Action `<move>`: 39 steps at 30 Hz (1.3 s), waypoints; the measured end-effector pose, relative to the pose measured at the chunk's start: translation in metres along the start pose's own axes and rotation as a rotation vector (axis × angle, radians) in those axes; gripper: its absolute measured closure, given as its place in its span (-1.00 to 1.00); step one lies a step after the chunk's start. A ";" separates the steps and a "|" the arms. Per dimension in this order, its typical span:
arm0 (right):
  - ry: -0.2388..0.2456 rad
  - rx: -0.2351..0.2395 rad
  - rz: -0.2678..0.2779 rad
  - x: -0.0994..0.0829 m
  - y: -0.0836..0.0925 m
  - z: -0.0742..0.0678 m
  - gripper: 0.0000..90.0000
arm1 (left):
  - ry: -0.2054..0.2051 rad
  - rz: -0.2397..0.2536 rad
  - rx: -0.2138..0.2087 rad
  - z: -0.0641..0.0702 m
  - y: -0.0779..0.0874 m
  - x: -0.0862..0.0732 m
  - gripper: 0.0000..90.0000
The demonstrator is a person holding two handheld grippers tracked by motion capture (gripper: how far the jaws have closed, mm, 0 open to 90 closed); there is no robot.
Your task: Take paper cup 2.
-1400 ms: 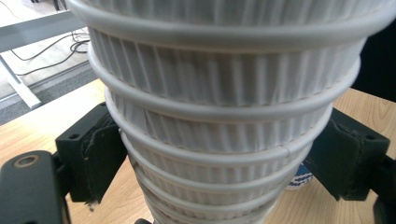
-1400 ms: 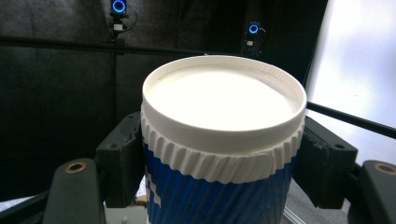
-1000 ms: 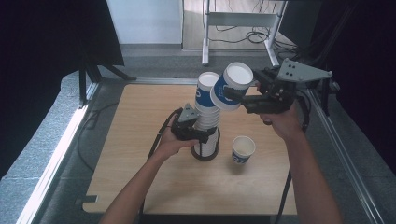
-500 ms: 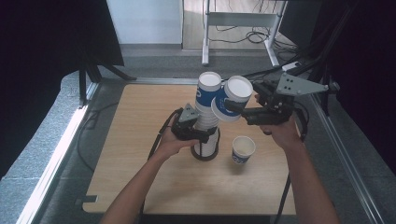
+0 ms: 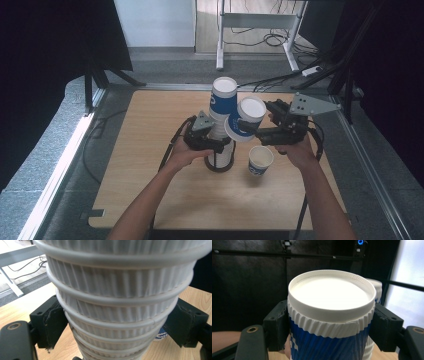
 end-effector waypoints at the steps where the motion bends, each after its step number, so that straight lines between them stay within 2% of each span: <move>1: -0.004 -0.002 -0.006 -0.002 -0.001 0.000 -0.41 | 0.000 -0.001 0.000 0.000 0.000 0.000 -0.72; 6: -0.015 0.003 -0.015 -0.014 -0.002 -0.001 -0.41 | 0.012 0.003 0.003 0.001 0.000 0.001 -0.73; 12: -0.022 0.009 -0.017 -0.024 -0.001 -0.003 -0.41 | 0.028 0.023 -0.036 0.000 0.003 0.002 -0.87; 17: -0.024 0.009 -0.014 -0.032 0.002 -0.006 -0.41 | 0.029 0.018 -0.055 -0.003 0.009 0.000 -0.87; 27: -0.036 0.023 -0.004 -0.041 0.007 -0.015 -0.41 | 0.024 0.034 -0.035 -0.004 0.026 -0.011 -0.84; 39: -0.040 0.036 -0.024 -0.057 0.003 -0.025 -0.41 | 0.033 0.042 -0.001 0.000 0.043 -0.037 -0.81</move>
Point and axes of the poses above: each handheld gripper's, and its own axes: y roughly backward along the jaws, x roughly out of its top, z roughly to its right, the point moved 3 cm from there along -y, roughly forward along the jaws, and after that the axes turned 6 degrees about -z, right-handed, at the moved point
